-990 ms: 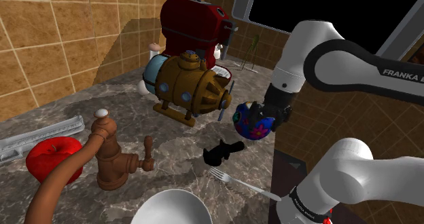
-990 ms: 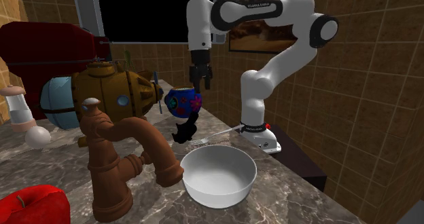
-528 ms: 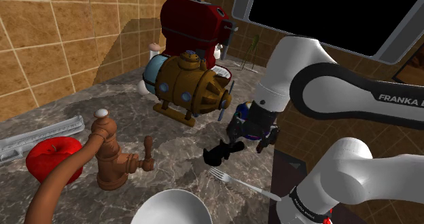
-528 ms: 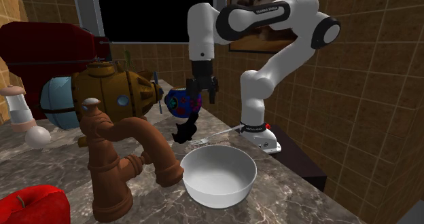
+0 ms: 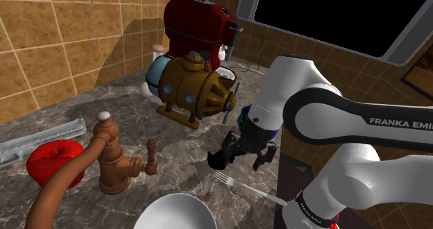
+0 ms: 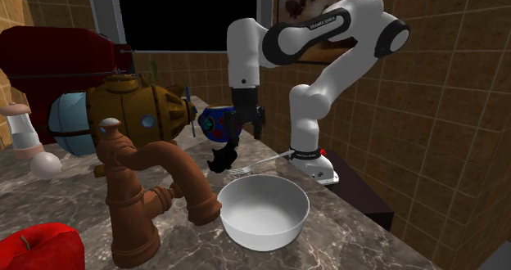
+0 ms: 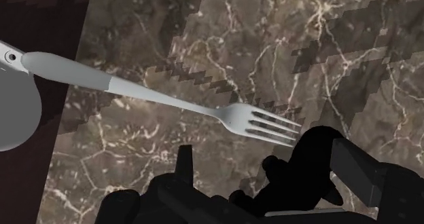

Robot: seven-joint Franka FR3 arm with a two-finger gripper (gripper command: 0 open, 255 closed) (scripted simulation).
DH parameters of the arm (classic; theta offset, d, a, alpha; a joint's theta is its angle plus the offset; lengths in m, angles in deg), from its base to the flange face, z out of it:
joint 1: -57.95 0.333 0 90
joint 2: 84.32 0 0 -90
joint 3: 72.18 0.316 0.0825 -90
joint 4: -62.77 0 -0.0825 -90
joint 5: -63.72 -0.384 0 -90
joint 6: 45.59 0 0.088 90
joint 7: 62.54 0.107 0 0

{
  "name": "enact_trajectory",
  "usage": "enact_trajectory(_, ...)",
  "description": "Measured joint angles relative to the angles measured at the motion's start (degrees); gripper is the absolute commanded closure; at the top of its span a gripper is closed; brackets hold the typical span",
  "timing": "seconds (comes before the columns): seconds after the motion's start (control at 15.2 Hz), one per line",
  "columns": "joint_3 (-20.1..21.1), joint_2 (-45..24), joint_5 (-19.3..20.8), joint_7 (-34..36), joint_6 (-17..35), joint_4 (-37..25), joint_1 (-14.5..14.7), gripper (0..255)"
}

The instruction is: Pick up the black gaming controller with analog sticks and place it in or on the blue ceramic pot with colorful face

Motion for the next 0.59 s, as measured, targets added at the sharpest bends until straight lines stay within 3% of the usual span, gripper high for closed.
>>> enact_trajectory(0.53, 1.2, -1.1, -1.2, -0.2, 2.4, 1.1, 0.2, 0)
enact_trajectory(0.59, 1.2, -1.1, -1.2, -0.2, 2.4, 1.1, 0.2, 255)
